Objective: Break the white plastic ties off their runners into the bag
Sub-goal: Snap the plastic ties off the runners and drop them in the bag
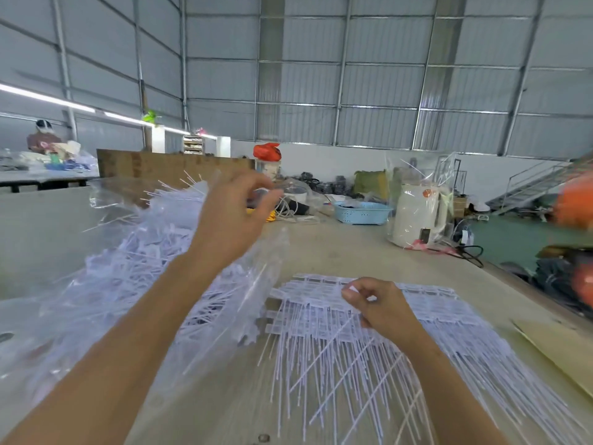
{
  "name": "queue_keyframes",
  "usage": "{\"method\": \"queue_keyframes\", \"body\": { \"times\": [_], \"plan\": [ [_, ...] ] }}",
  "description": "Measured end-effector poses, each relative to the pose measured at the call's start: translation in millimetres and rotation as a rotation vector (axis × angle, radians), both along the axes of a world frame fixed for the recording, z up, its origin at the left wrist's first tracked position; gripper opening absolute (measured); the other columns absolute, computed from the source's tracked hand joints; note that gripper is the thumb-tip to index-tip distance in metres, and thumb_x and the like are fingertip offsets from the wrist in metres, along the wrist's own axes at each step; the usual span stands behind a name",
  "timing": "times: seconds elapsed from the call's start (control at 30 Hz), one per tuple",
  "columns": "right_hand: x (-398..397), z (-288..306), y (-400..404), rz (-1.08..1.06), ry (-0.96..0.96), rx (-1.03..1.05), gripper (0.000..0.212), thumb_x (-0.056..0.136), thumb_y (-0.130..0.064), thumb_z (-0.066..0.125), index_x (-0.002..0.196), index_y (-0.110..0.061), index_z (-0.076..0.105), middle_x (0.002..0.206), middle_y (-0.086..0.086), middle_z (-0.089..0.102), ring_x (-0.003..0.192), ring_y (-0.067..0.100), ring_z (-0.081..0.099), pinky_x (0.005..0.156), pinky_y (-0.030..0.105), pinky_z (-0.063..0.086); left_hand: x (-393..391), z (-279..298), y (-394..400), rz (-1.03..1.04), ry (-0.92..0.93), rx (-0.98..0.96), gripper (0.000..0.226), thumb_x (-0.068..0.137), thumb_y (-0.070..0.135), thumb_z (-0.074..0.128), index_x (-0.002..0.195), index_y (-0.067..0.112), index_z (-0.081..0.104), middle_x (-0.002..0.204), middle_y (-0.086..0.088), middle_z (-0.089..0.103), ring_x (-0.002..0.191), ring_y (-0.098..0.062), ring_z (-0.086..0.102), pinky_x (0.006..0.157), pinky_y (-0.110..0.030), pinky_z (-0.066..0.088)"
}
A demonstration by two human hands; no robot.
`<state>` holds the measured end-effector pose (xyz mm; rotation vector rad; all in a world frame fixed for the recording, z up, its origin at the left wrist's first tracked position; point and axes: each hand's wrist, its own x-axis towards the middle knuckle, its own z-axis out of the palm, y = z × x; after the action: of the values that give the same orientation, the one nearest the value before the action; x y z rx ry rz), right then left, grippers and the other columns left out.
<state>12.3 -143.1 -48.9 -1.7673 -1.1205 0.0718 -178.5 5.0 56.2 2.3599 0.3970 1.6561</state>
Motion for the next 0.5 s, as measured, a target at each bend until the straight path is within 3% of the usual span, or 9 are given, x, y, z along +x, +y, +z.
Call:
{"method": "queue_keyframes", "body": {
  "times": [0.03, 0.1, 0.17, 0.2, 0.27, 0.3, 0.37, 0.43, 0.5],
  "plan": [
    [-0.8, 1.6, -1.6, 0.019, 0.062, 0.011, 0.012, 0.090, -0.012, 0.060, 0.084, -0.005, 0.068, 0.068, -0.006, 0.059, 0.044, 0.008, 0.052, 0.050, 0.018, 0.043, 12.2, -3.7, -21.1, -0.160, -0.011, -0.031, 0.008, 0.090, 0.029, 0.060, 0.087, 0.023, 0.066, 0.089, 0.006, 0.065, 0.076, -0.004, 0.058, 0.071, -0.007, 0.042],
    [-2.4, 4.4, -4.4, 0.089, 0.203, 0.002, 0.015, 0.088, 0.003, 0.058, 0.099, 0.000, 0.067, 0.084, -0.001, 0.063, 0.059, 0.008, 0.056, 0.056, 0.019, 0.047, 43.5, -20.8, -52.1, -0.398, 0.127, -0.216, 0.012, 0.092, 0.023, 0.057, 0.083, 0.029, 0.061, 0.080, 0.014, 0.062, 0.073, -0.004, 0.060, 0.071, -0.017, 0.050],
    [-1.9, 5.9, -6.5, 0.138, 0.272, -0.037, 0.033, 0.083, 0.012, 0.057, 0.113, 0.000, 0.062, 0.104, 0.009, 0.063, 0.083, 0.019, 0.060, 0.078, 0.035, 0.055, 78.2, -45.2, -63.2, -0.376, 0.280, -0.397, 0.011, 0.094, 0.022, 0.056, 0.102, 0.017, 0.062, 0.094, 0.005, 0.064, 0.088, -0.010, 0.061, 0.081, -0.025, 0.050],
    [-2.5, 5.9, -7.2, 0.151, 0.282, -0.039, 0.041, 0.082, 0.013, 0.057, 0.119, -0.004, 0.059, 0.108, 0.010, 0.062, 0.089, 0.020, 0.061, 0.086, 0.037, 0.054, 92.1, -57.8, -63.4, -0.292, 0.355, -0.444, 0.025, 0.094, 0.026, 0.055, 0.113, 0.010, 0.059, 0.105, -0.002, 0.063, 0.098, -0.016, 0.060, 0.085, -0.025, 0.046],
    [-1.5, 4.3, -7.4, 0.177, 0.300, -0.005, 0.052, 0.081, 0.013, 0.059, 0.126, -0.011, 0.050, 0.107, 0.004, 0.058, 0.087, 0.010, 0.064, 0.080, 0.027, 0.056, 111.3, -86.1, -57.3, -0.231, 0.454, -0.590, 0.036, 0.094, 0.037, 0.055, 0.113, 0.006, 0.059, 0.105, -0.008, 0.064, 0.100, -0.023, 0.061, 0.078, -0.024, 0.042],
    [-1.4, 4.1, -6.9, 0.187, 0.309, -0.001, 0.058, 0.080, 0.013, 0.061, 0.128, -0.015, 0.046, 0.107, 0.002, 0.054, 0.085, 0.006, 0.064, 0.075, 0.023, 0.056, 116.8, -98.7, -53.0, -0.289, 0.447, -0.672, 0.031, 0.093, 0.038, 0.057, 0.095, 0.009, 0.065, 0.088, -0.005, 0.066, 0.085, -0.021, 0.063, 0.070, -0.023, 0.043],
    [-0.9, 2.2, -4.4, 0.167, 0.301, -0.028, 0.066, 0.077, 0.011, 0.065, 0.129, -0.022, 0.040, 0.110, 0.003, 0.048, 0.082, 0.005, 0.062, 0.071, 0.021, 0.054, 119.9, -115.8, -46.8, -0.408, 0.334, -0.813, 0.039, 0.091, 0.031, 0.063, 0.056, 0.015, 0.057, 0.049, 0.005, 0.054, 0.051, -0.010, 0.056, 0.051, -0.019, 0.042],
    [0.4, 0.0, -0.7, 0.083, 0.240, -0.057, 0.063, 0.076, 0.005, 0.070, 0.125, -0.022, 0.041, 0.108, 0.005, 0.046, 0.078, 0.011, 0.057, 0.073, 0.026, 0.052, 121.4, -124.7, -40.9, -0.435, 0.215, -0.874, 0.038, 0.089, 0.023, 0.065, 0.054, 0.014, 0.059, 0.042, 0.005, 0.049, 0.041, -0.006, 0.048, 0.048, -0.020, 0.040],
    [1.7, -2.6, 1.6, -0.012, 0.208, -0.064, 0.043, 0.078, -0.004, 0.072, 0.110, -0.020, 0.048, 0.097, 0.002, 0.049, 0.074, 0.014, 0.055, 0.074, 0.031, 0.050, 118.3, -126.2, -38.2, -0.452, 0.144, -0.895, 0.029, 0.091, 0.022, 0.063, 0.062, 0.016, 0.067, 0.046, 0.002, 0.051, 0.043, -0.009, 0.046, 0.049, -0.022, 0.040]
  ]
}}
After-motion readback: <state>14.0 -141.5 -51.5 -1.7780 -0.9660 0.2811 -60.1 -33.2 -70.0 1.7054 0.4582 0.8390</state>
